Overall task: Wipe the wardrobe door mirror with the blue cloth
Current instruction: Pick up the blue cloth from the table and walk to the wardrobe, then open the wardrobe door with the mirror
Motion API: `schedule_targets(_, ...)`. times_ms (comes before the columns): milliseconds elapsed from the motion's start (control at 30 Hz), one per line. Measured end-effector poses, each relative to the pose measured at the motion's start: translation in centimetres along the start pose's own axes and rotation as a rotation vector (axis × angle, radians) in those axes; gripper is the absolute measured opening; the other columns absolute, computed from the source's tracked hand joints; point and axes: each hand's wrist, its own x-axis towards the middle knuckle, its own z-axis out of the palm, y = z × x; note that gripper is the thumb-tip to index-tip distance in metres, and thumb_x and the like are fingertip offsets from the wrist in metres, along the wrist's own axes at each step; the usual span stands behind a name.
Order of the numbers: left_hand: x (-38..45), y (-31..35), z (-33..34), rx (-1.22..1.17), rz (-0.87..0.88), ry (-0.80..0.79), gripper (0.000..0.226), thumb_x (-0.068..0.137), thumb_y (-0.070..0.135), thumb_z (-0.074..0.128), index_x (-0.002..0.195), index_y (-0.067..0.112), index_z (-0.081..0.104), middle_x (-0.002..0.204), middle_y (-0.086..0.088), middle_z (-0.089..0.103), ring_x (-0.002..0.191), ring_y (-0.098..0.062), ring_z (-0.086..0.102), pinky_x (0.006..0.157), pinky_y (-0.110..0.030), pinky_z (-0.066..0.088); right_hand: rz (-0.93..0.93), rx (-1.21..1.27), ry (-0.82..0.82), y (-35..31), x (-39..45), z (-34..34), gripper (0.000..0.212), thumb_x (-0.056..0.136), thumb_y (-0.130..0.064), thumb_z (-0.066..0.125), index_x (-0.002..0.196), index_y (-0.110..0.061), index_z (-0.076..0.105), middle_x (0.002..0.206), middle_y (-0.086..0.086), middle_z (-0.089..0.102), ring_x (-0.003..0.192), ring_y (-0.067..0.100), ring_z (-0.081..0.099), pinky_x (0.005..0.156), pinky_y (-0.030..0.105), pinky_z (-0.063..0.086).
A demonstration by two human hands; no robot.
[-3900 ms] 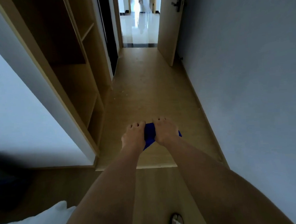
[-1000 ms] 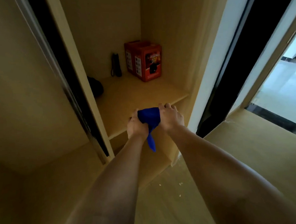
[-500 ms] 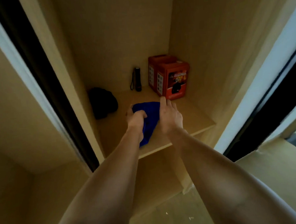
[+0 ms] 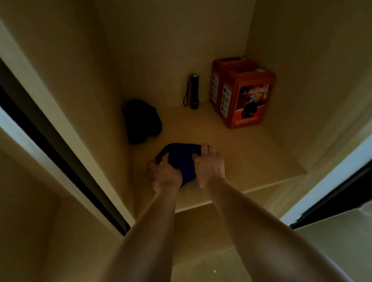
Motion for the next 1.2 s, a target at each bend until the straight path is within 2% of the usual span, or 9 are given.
schedule_targets(200,-1.6,-0.5,-0.7,0.006,-0.001,-0.109,0.077,0.087,0.01,0.053,0.149,0.03,0.011,0.154,-0.01,0.008,0.133,-0.033,0.028,0.102,-0.047,0.04,0.041,0.129,-0.13,-0.5,-0.3,-0.7,0.058,0.086,-0.006,0.06,0.139,-0.011,0.035,0.141,0.013,0.032,0.126,0.029,0.038,0.086,0.035,0.048)
schedule_targets(400,-4.7,-0.6,-3.1,-0.034,0.009,-0.05,0.072,0.085,0.006,0.051,0.147,0.021,0.016,0.149,-0.01,0.021,0.128,-0.031,0.036,0.095,-0.043,0.045,0.077,0.148,-0.089,-2.2,-2.8,-3.3,0.055,0.087,-0.011,0.059,0.137,-0.01,0.034,0.136,0.012,0.04,0.123,0.029,0.04,0.083,0.036,0.047)
schedule_targets(533,-7.2,-1.1,-4.9,-0.059,0.083,-0.035,0.062,0.086,0.009,0.055,0.141,0.018,0.03,0.142,-0.011,0.033,0.118,-0.029,0.048,0.088,-0.036,0.046,0.025,0.161,0.078,-4.6,-4.6,-5.3,0.034,0.092,-0.014,0.052,0.125,-0.01,0.047,0.125,0.011,0.05,0.116,0.028,0.047,0.074,0.034,0.044)
schedule_targets(633,-9.0,-2.4,-6.9,0.014,0.203,0.028,0.044,0.088,0.007,0.044,0.132,0.015,0.045,0.133,-0.011,0.046,0.112,-0.024,0.05,0.079,-0.029,0.043,-0.039,0.165,0.181,-6.7,-6.2,-6.5,0.025,0.094,-0.008,0.043,0.116,-0.01,0.055,0.114,0.01,0.057,0.106,0.027,0.052,0.067,0.033,0.036)
schedule_targets(733,-10.8,-4.2,-8.9,0.08,0.331,0.15,0.027,0.092,0.014,0.036,0.109,0.017,0.056,0.113,-0.003,0.054,0.085,-0.019,0.052,0.058,-0.028,0.039,-0.056,0.195,0.238,-8.5,-7.6,-7.2,0.018,0.095,-0.013,0.042,0.099,-0.013,0.06,0.1,0.006,0.062,0.092,0.024,0.057,0.06,0.032,0.032)
schedule_targets(833,-12.6,-6.0,-10.9,0.105,0.436,0.261,0.021,0.096,0.024,0.033,0.093,0.02,0.054,0.095,0.002,0.052,0.07,-0.019,0.051,0.051,-0.029,0.035,-0.063,0.22,0.295,-10.0,-8.9,-7.5,0.026,0.097,-0.023,0.04,0.074,-0.02,0.051,0.078,0.001,0.064,0.064,0.019,0.05,0.055,0.031,0.027)
schedule_targets(967,-13.8,-8.3,-13.1,0.038,0.481,0.372,0.021,0.096,0.028,0.034,0.095,0.018,0.053,0.09,0.004,0.05,0.068,-0.017,0.053,0.053,-0.029,0.039,-0.093,0.282,0.432,-12.2,-10.8,-8.5,0.037,0.099,-0.035,0.037,0.066,-0.025,0.049,0.06,-0.007,0.048,0.05,0.014,0.04,0.05,0.027,0.023)
schedule_targets(1100,-14.1,-9.4,-14.9,-0.103,0.349,0.45,0.01,0.095,0.029,0.038,0.094,0.021,0.043,0.09,0.006,0.048,0.06,-0.01,0.045,0.046,-0.024,0.026,-0.162,0.32,0.467,-14.6,-11.6,-10.0,0.032,0.098,-0.036,0.038,0.077,-0.02,0.058,0.072,-0.004,0.058,0.058,0.017,0.051,0.049,0.026,0.028)
schedule_targets(1200,-13.3,-9.7,-16.4,-0.212,0.228,0.457,0.013,0.092,0.025,0.044,0.105,0.021,0.045,0.101,0.005,0.051,0.067,-0.008,0.046,0.047,-0.02,0.026,-0.202,0.402,0.446,-16.3,-11.7,-11.1,0.019,0.097,-0.03,0.043,0.093,-0.019,0.058,0.089,-0.002,0.061,0.071,0.019,0.06,0.053,0.028,0.038)
